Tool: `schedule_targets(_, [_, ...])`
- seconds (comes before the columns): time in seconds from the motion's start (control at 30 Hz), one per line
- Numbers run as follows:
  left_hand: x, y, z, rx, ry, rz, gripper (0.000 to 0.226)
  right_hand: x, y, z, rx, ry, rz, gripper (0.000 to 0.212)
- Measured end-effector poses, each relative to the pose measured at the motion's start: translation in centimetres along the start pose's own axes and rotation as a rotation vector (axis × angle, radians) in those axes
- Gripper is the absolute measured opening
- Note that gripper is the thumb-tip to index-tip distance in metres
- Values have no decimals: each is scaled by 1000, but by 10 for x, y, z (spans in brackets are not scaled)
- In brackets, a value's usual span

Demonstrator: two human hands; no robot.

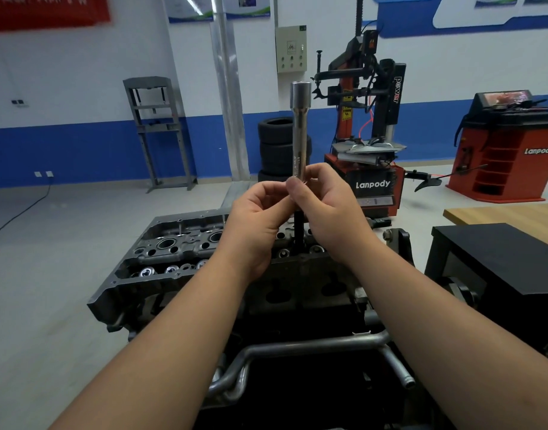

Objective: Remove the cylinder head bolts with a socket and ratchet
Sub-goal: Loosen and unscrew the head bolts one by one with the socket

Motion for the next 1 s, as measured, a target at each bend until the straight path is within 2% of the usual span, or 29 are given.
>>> schedule_targets(0.07, [0,0,2,1,-31,-4,32,0,0,-1,-15,11,6,14])
schedule_targets(0.17, [2,-2,4,-27,-55,-45,19,0,0,-2,-26,7,16,21])
schedule_targets(0.27, [3,-3,2,-34,-35,-56,18,0,-2,0,-18,-12,6,25])
schedule_targets(0.33, [2,-2,1,-6,-14,-26,17,0,-2,1,-16,-13,6,23])
schedule_targets(0.47, [2,-1,-1,8,-3,0,29,0,0,-1,-40,3,6,13])
schedule_targets(0.6, [3,-4,1,-18,-34,-42,17,0,0,-2,-32,6,19,20])
schedule_targets(0.67, [3,-4,0,-14,-23,-42,19,0,-2,-2,-22,3,-1,23])
schedule_targets(0.83, [2,-2,-3,47,21,-12,14,0,1,0,-16,2,-1,8])
schedule_targets(1.0, [3,-3,0,12,-7,-28,16,1,2,-2,-47,8,20,19])
Point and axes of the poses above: each hand's wrist, its own x-axis towards the middle knuckle, its own z-axis out of the palm, y = z × x, the point moved 7 cm from there along x, towards the middle knuckle, and after that the axes turned 9 degrees about -x, right-handed, at the moved point
